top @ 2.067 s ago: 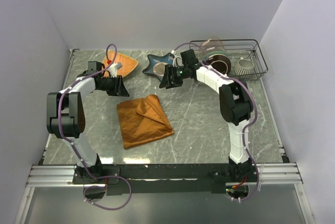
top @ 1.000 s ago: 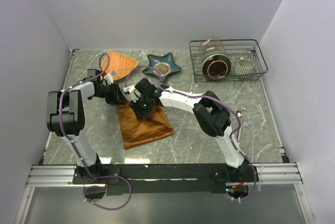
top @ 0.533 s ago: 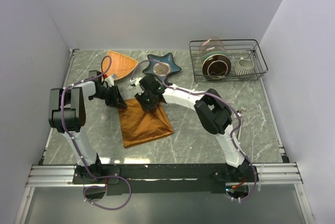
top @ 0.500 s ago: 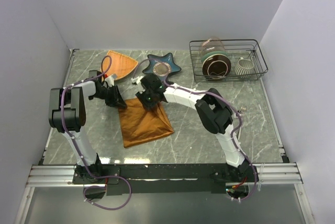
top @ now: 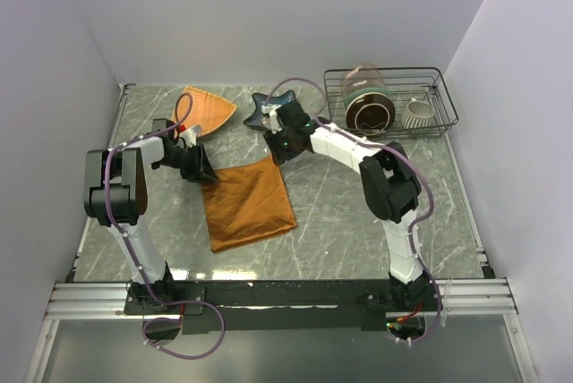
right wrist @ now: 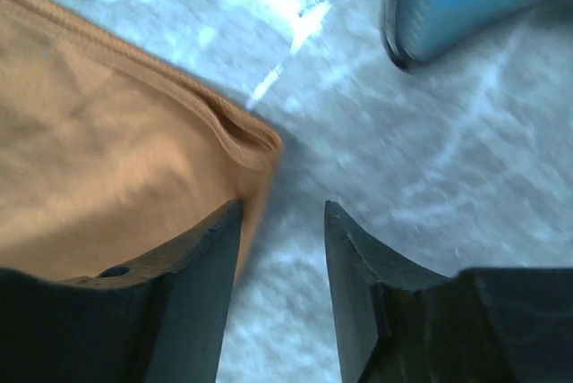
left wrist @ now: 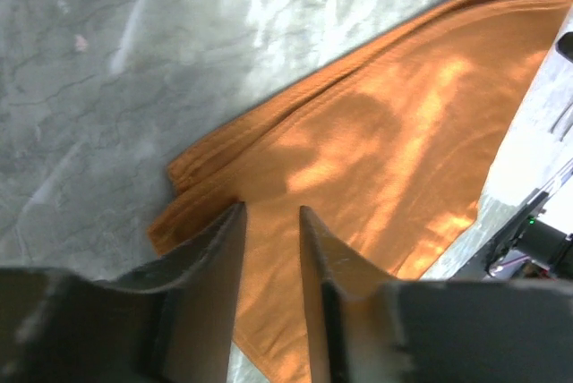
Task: Fold the napkin into a case and place the utensils inside
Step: Flatten out the lower triangle-folded napkin at the center of the board.
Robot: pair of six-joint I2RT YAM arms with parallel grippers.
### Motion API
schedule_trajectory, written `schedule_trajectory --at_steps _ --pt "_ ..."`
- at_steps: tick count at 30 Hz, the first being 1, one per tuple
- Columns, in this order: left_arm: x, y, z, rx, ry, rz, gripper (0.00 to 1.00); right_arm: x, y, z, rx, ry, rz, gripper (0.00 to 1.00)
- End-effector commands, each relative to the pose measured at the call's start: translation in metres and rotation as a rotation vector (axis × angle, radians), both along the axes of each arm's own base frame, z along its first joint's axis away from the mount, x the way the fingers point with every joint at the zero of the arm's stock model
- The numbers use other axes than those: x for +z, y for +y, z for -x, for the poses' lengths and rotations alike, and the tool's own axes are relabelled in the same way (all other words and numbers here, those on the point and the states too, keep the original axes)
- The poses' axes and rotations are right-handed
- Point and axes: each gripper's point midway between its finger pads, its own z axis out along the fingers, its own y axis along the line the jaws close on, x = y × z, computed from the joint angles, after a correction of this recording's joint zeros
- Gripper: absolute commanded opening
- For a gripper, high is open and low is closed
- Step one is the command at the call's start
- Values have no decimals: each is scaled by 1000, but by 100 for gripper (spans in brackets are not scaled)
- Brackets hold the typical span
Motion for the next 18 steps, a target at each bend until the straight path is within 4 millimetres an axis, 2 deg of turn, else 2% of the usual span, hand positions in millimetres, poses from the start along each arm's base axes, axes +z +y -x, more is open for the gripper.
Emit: schedule_trajectory --at_steps 1,2,5,7,12,16,18 --pt "43 -6 -16 -61 -185 21 39 59 -5 15 10 53 -159 52" --pt "53 -6 -17 -70 -222 19 41 63 -4 21 25 87 -186 53" --pt "61 -4 -10 -64 -236 -1 41 62 -1 48 62 215 -246 52" --pt "55 0 -4 -43 -207 -29 41 53 1 68 80 322 -270 50" --pt "42 1 19 4 -106 -38 41 30 1 92 38 470 -303 50" --pt "27 0 42 50 4 -30 41 4 -5 107 19 543 -275 43" --pt "25 -1 48 75 31 -21 41 -8 -9 115 15 573 -255 36"
